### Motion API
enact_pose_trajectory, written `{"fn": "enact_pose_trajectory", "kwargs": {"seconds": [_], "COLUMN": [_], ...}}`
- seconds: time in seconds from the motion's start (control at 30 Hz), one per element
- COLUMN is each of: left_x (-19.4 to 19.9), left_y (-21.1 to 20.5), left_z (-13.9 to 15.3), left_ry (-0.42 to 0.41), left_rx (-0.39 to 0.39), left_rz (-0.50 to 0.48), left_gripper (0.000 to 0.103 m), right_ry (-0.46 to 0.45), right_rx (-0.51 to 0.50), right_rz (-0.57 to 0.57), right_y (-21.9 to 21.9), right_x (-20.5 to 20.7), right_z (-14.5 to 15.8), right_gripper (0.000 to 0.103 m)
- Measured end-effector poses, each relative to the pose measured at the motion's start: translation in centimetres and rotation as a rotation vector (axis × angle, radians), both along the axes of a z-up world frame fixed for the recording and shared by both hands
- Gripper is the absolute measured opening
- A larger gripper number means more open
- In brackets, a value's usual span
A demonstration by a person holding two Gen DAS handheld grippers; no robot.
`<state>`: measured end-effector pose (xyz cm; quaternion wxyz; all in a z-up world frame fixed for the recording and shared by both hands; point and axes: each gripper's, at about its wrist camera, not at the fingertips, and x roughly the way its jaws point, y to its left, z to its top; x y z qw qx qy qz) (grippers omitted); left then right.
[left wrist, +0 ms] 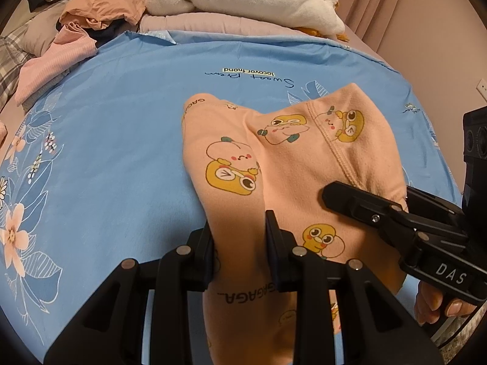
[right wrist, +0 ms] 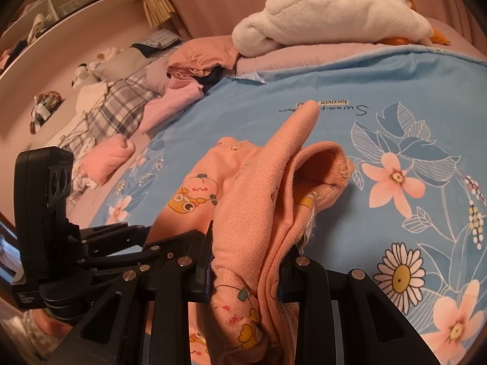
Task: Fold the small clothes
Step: 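Carry the held peach shirt bundle with both tools and lower it onto the sheet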
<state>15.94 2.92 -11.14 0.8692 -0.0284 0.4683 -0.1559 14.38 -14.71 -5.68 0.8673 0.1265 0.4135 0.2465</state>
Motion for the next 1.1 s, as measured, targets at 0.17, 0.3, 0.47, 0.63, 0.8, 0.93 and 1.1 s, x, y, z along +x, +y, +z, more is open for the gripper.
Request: {"fn": "enact_pose_trajectory", "kwargs": {"seconds": [0.17, 0.3, 0.47, 0.63, 0.8, 0.93, 1.1], "left_x": [0.8, 1.1, 1.5, 1.9, 2.3, 2.5, 2.7], "left_y": [-0.2, -0.3, -0.3, -0.5, -0.7, -0.8, -0.8], "left_z": [-0.5, -0.9, -1.4, -1.8, -2.2, -2.5, -2.7], "left_ry": [0.006, 0.013, 0.023, 0.031, 0.041, 0.048, 0.053], "left_rx": [0.007, 0.011, 0.015, 0.019, 0.02, 0.024, 0.024], "left_rz": [-0.004, -0.004, -0.003, -0.004, -0.002, 0.0, 0.001], "left_gripper": [0.028, 0.028, 0.028, 0.028, 0.029, 0.029, 0.03], "right_ry": [0.009, 0.013, 0.024, 0.034, 0.043, 0.055, 0.079], "right_rx": [-0.002, -0.007, -0.008, -0.008, -0.007, -0.003, 0.003], "right_rz": [-0.004, -0.006, -0.008, -0.01, -0.013, -0.018, -0.032], "right_y": [-0.1, -0.1, -0.2, -0.2, -0.4, -0.6, -0.8], "right_x": [0.5, 0.9, 1.3, 1.6, 1.9, 2.2, 2.3], "right_z": [-0.4, -0.6, -1.0, -1.4, -1.8, -2.2, -2.6], "right_gripper": [0.031, 0.031, 0.031, 0.031, 0.031, 0.031, 0.031]}}
